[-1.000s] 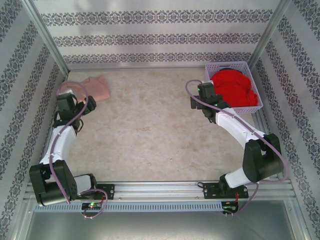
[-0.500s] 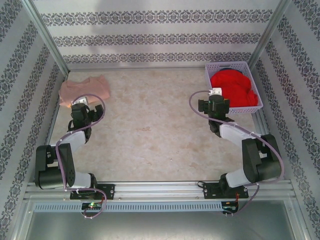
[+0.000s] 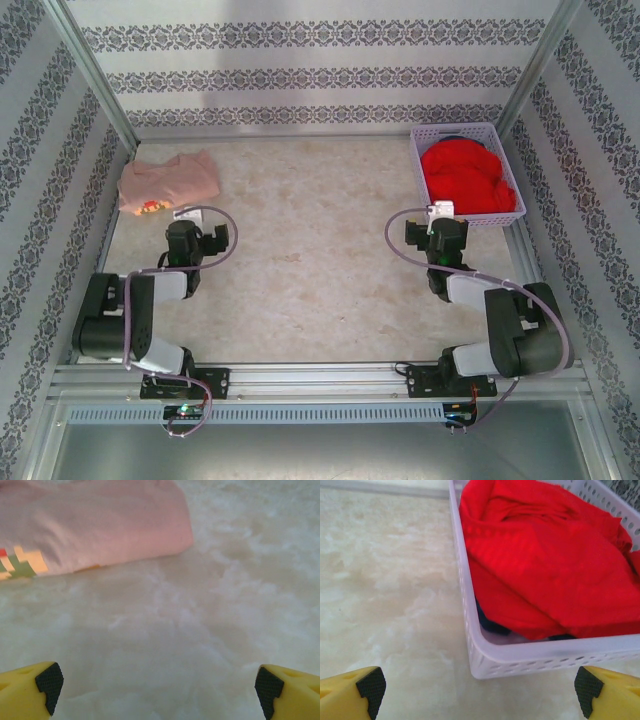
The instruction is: Fold the inside-out t-shirt
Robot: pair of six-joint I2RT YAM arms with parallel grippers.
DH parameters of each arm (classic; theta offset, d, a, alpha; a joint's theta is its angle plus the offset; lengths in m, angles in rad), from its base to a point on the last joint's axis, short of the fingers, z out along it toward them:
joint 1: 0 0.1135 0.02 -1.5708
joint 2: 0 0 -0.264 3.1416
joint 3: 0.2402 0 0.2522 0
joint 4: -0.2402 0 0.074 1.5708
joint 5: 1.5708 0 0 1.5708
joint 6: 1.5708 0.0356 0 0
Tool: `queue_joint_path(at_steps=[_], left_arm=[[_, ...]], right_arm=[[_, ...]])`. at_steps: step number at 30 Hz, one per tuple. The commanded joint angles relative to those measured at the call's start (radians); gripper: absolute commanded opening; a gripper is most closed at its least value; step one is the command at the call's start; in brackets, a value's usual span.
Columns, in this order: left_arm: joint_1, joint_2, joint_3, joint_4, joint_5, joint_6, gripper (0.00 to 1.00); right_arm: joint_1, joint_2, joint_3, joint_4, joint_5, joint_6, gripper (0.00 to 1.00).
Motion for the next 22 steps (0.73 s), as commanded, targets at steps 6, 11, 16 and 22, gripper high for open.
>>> queue_joint_path(at_steps=[6,11,16,22], left_arm=[[-0.027,0.053,-0.027,0.202,-0.072,0.029,1.00],[-0.027,0.051,-0.028,0.204,-0.073,0.030,1.00],[-0.026,0.050,-0.028,0.201,-0.073,0.030,1.00],[-0.027,0.050,-0.028,0.201,-0.073,0.030,1.00]], right_arm=[[-0.050,0.107,-0.022,0.243,-0.059,0.041,0.98],[-0.063,0.106,-0.023,0.245,-0.078,0.051,0.98],[-0.058,0.105,-0.024,0.250,-0.075,0.042,0.98],[-0.057,0.106,-0.023,0.248,-0.084,0.039,0.98]])
